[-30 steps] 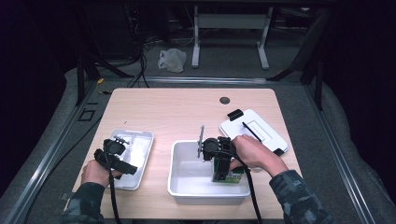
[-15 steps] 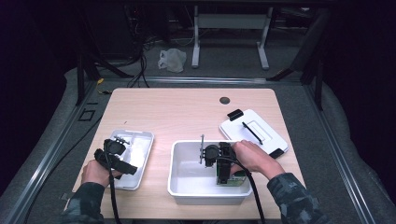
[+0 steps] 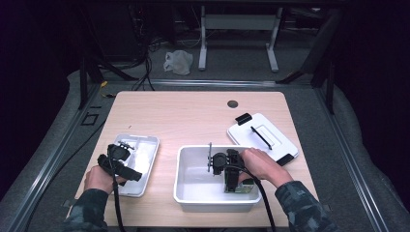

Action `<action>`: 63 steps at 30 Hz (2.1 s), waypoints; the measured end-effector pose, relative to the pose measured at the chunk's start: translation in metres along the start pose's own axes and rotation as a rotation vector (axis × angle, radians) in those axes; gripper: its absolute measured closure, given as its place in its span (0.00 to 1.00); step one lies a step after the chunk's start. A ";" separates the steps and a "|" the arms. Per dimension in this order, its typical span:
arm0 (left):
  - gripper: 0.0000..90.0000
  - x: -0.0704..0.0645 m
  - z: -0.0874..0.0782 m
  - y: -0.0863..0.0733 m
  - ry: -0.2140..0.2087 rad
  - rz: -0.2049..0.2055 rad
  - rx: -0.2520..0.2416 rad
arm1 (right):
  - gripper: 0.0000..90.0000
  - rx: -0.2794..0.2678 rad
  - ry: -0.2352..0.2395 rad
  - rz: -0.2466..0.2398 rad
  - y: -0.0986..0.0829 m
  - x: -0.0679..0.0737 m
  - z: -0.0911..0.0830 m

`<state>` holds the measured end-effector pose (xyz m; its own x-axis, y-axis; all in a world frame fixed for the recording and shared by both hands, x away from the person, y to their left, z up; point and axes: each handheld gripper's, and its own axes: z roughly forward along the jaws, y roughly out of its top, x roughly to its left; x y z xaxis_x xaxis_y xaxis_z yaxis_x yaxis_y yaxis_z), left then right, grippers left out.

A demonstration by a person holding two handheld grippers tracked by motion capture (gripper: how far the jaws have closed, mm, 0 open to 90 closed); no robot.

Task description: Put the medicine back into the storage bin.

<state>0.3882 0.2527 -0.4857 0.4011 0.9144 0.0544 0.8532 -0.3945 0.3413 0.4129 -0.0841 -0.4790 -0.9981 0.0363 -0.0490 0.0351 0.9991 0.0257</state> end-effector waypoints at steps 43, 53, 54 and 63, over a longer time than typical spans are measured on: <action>0.00 0.000 -0.003 0.001 -0.006 0.000 -0.009 | 0.00 -0.130 0.026 0.102 -0.012 0.004 -0.039; 0.00 0.000 -0.003 0.001 -0.007 -0.005 -0.006 | 0.00 -0.242 -0.030 0.193 -0.047 0.013 -0.077; 0.00 0.001 -0.003 0.001 -0.006 -0.004 -0.002 | 0.00 -0.243 -0.046 0.203 -0.051 0.014 -0.078; 0.00 0.005 -0.004 0.003 0.005 -0.015 0.006 | 0.01 -0.340 -0.097 0.438 -0.108 0.018 -0.086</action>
<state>0.3917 0.2559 -0.4807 0.3871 0.9205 0.0539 0.8607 -0.3816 0.3369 0.3865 -0.1930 -0.3971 -0.8843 0.4640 -0.0530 0.4110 0.8270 0.3836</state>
